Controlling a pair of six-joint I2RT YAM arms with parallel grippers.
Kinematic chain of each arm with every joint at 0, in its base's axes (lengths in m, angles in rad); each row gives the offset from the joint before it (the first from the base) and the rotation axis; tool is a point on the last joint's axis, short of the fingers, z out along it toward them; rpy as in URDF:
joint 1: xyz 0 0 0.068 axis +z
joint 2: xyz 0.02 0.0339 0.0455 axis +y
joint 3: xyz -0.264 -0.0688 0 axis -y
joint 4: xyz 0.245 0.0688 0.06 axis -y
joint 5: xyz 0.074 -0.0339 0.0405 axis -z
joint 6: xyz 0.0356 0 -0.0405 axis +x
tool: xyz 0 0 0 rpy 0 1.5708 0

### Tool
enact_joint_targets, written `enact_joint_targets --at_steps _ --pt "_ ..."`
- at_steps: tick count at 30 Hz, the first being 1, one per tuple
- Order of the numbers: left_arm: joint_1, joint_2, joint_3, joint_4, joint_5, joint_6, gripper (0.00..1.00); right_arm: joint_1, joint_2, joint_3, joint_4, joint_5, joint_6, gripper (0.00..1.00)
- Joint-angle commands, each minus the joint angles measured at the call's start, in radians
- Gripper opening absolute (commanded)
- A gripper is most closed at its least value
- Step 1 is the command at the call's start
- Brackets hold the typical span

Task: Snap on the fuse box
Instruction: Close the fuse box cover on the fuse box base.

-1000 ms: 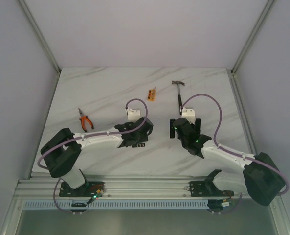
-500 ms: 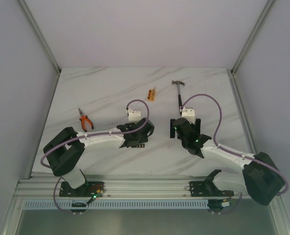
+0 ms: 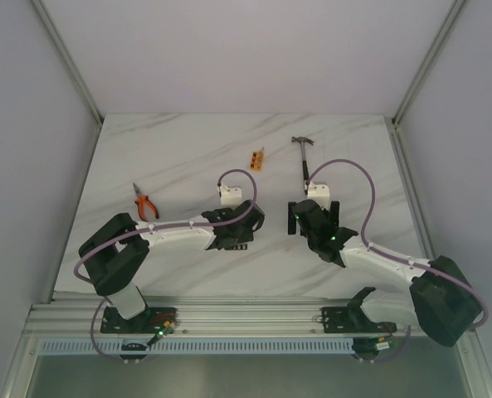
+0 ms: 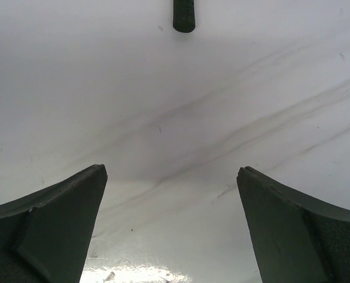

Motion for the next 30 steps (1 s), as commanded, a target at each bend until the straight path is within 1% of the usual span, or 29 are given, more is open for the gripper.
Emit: enact_joint_targets --at_steps 1,5,8,12,15,19,22,27,30 --pt "-0.008 0.015 0.022 -0.022 0.005 0.007 0.66 -0.003 0.008 -0.007 0.024 0.000 0.007 1.00" --pt "-0.008 -0.002 0.024 -0.021 0.007 0.010 0.72 -0.003 -0.001 -0.007 0.035 -0.051 -0.012 1.00" --pt "-0.008 -0.016 0.028 -0.021 0.011 0.017 0.76 -0.004 -0.004 0.000 0.046 -0.121 -0.024 1.00" --pt "-0.003 -0.055 0.017 -0.009 0.023 0.027 0.78 -0.004 0.007 0.040 0.050 -0.269 -0.035 0.99" --pt "0.008 -0.114 -0.025 0.030 0.035 0.033 0.78 -0.004 0.018 0.070 0.066 -0.396 -0.026 0.96" --pt "0.053 -0.210 -0.123 0.120 0.108 0.035 0.74 -0.004 0.061 0.113 0.097 -0.560 0.000 0.92" --pt "0.097 -0.258 -0.185 0.179 0.175 0.045 0.71 -0.001 0.106 0.140 0.133 -0.647 0.030 0.87" --pt "0.171 -0.304 -0.253 0.249 0.284 0.061 0.63 0.000 0.194 0.174 0.217 -0.788 0.088 0.74" --pt "0.205 -0.309 -0.288 0.293 0.345 0.061 0.57 0.004 0.248 0.197 0.252 -0.835 0.110 0.70"
